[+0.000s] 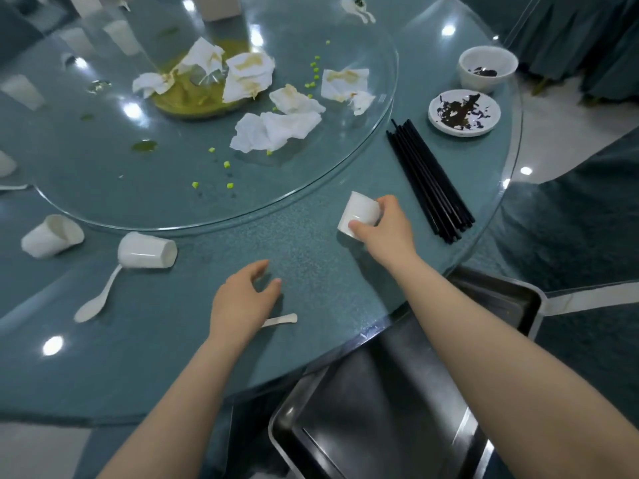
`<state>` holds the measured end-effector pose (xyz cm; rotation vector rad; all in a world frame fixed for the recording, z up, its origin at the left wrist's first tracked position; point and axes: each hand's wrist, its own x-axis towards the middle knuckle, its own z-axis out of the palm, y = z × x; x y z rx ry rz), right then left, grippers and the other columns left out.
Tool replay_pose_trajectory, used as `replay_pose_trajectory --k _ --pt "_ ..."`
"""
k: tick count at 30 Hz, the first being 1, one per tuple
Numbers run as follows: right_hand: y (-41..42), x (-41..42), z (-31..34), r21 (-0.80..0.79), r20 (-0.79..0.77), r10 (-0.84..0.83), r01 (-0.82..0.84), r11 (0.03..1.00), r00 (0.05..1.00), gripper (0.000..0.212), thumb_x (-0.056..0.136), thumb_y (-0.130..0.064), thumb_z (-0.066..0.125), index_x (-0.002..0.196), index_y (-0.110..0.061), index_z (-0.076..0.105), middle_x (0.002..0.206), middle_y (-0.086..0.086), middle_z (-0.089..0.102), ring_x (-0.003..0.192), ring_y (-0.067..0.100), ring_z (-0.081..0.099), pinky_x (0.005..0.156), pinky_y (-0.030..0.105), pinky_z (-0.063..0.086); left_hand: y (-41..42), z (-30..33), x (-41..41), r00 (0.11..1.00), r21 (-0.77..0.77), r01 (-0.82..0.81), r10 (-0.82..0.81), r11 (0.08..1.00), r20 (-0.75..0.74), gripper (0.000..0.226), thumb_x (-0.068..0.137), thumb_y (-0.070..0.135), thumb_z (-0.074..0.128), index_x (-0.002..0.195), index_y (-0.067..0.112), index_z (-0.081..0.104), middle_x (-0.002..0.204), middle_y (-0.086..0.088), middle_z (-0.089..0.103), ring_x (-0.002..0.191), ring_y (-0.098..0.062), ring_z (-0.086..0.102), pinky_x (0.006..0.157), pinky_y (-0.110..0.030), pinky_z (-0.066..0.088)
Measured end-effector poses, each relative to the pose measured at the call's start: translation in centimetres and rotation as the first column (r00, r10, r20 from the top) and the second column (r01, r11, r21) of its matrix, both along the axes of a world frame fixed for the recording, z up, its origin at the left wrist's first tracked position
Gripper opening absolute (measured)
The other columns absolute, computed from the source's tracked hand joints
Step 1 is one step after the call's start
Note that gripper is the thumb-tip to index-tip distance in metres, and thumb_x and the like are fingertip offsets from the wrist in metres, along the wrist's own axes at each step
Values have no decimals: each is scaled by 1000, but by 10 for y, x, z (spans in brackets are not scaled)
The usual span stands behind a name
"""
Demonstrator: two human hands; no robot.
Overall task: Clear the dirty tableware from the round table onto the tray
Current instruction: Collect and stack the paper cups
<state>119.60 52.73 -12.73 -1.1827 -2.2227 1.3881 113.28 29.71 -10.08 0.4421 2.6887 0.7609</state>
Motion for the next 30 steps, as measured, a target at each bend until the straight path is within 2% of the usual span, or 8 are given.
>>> replay_pose_trajectory --k 4,8,11,13,15,18,24,30 --pt "-54 18 13 -167 -128 20 -42 985 992 40 72 -14 76 102 -20 50 106 1 61 87 20 62 75 33 51 -43 9 26 995 233 -74 58 970 76 47 84 23 69 129 24 58 129 12 59 121 -3 52 99 -20 35" --pt "-128 33 39 -289 -269 132 -211 934 954 25 79 -6 69 99 -18 60 91 -6 64 71 0 61 65 12 48 -90 25 42 986 402 -118 58 908 157 57 80 14 74 133 19 53 130 9 55 119 -4 53 100 -20 37" --pt "-186 41 61 -314 -274 282 -363 877 919 17 87 -10 62 91 -26 62 91 -6 66 85 13 61 88 36 52 -135 41 48 980 482 -137 47 866 194 66 78 12 76 137 22 48 133 11 51 120 -2 50 98 -16 36" --pt "-223 46 76 -311 -284 359 -440 842 889 15 90 -9 59 92 -24 63 93 0 66 88 15 60 92 45 49 -168 53 54 978 500 -128 26 857 206 70 76 14 78 137 27 46 134 16 50 119 2 50 95 -10 36" --pt "-261 51 88 -312 -304 435 -520 795 848 21 90 -6 57 86 -25 63 87 2 64 85 19 57 87 47 49 -203 64 64 977 524 -112 -4 845 215 68 74 17 80 133 31 49 130 21 56 116 7 53 95 -9 40" --pt "-316 53 103 -289 -318 522 -606 741 791 22 87 -6 62 84 -28 64 79 -8 62 77 15 54 83 42 48 -250 79 77 983 564 -130 31 816 182 55 66 25 78 112 45 58 109 21 68 103 -2 63 92 -29 51" --pt "-393 49 119 -353 -379 444 -571 742 812 34 82 -9 70 108 -27 56 97 -2 72 82 11 65 86 34 52 -328 98 83 973 575 -232 192 785 129 49 60 30 80 104 43 61 98 18 71 91 -2 66 86 -33 54" --pt "-401 30 118 -362 -374 392 -522 773 840 27 86 -4 65 106 -21 60 94 -3 73 85 13 69 79 26 56 -361 98 62 958 598 -284 253 750 138 50 71 13 82 113 30 62 104 14 69 95 -6 66 87 -32 53"
